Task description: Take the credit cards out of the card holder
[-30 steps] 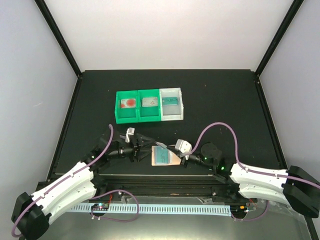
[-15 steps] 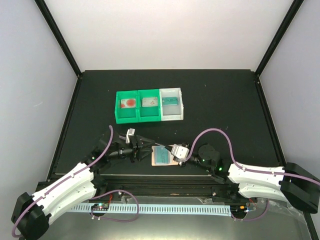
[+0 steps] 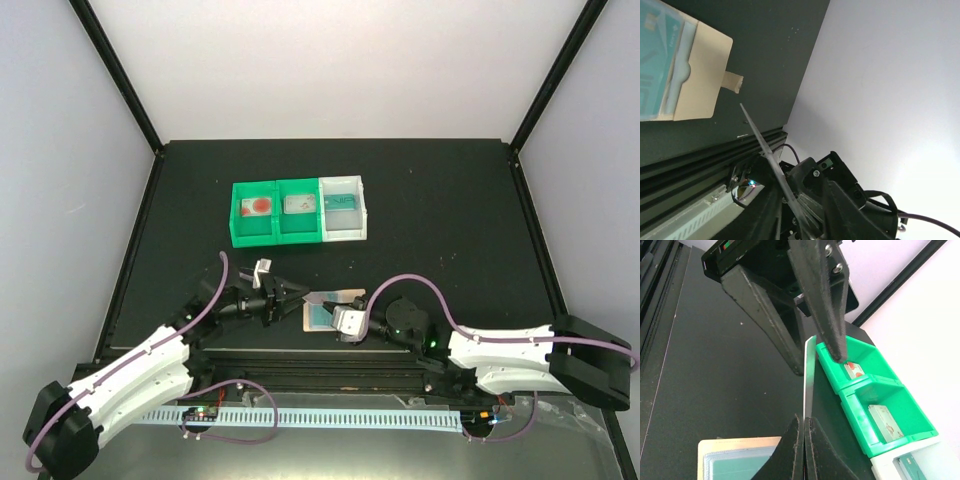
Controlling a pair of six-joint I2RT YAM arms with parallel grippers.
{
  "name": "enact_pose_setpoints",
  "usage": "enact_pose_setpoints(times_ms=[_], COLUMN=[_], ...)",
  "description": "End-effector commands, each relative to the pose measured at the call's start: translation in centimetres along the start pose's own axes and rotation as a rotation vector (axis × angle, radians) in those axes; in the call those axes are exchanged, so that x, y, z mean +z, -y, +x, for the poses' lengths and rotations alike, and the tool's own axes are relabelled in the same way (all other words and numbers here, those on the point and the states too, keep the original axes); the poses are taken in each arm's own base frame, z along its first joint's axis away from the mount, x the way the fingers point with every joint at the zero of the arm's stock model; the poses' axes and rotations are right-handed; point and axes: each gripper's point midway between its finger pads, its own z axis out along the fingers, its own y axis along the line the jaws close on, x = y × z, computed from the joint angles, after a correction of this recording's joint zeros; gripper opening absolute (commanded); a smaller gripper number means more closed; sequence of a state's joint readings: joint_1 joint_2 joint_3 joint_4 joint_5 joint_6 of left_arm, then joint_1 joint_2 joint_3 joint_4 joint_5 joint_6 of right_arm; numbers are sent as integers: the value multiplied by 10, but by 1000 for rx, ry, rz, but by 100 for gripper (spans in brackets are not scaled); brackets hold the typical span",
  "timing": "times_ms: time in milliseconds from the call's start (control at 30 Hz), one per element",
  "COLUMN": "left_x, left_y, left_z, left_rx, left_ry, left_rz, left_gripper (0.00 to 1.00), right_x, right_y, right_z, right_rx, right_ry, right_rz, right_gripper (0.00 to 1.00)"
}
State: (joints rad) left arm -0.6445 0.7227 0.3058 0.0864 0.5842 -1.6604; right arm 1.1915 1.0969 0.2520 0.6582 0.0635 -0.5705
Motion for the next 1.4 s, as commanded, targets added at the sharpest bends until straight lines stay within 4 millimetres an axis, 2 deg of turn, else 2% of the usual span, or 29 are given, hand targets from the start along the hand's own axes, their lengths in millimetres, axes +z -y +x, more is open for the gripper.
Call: enact_pose_setpoints(times_ms=[0, 100, 300, 500, 667, 867, 1133, 1267, 1367], left_x=[-2, -5, -11, -14, -19, -20, -23, -29, -36], left_y=[16, 21, 27, 24, 22, 31, 35, 34, 38], left_z=[3, 4, 2, -1, -12, 5, 36, 48, 58], left_rx=[25, 56, 178, 382, 499, 660, 786, 843, 881], left_ry=[-11, -6, 34, 71, 154, 82, -78, -122, -141], left_rz=[66, 84, 95, 25, 41, 100, 145, 177, 215], left_gripper=[19, 3, 2, 2, 1, 1, 2, 2, 2], right_x=[3, 1, -8, -23, -31, -30, -32, -35, -37], right_y=[11, 10, 18, 33, 36, 34, 35, 36, 34], right_z=[-12, -12, -17, -30, -54, -60, -65, -47, -49], right_rx=[-11, 23, 203, 609, 876, 1113, 1235, 1240, 1265], right_ry=[14, 2, -21, -154, -203, -226, -241, -322, -313], right_rz=[54, 53, 61, 43, -20, -124, -149, -79, -89], right_gripper=[1, 8, 31, 45, 47, 47, 52, 52, 53])
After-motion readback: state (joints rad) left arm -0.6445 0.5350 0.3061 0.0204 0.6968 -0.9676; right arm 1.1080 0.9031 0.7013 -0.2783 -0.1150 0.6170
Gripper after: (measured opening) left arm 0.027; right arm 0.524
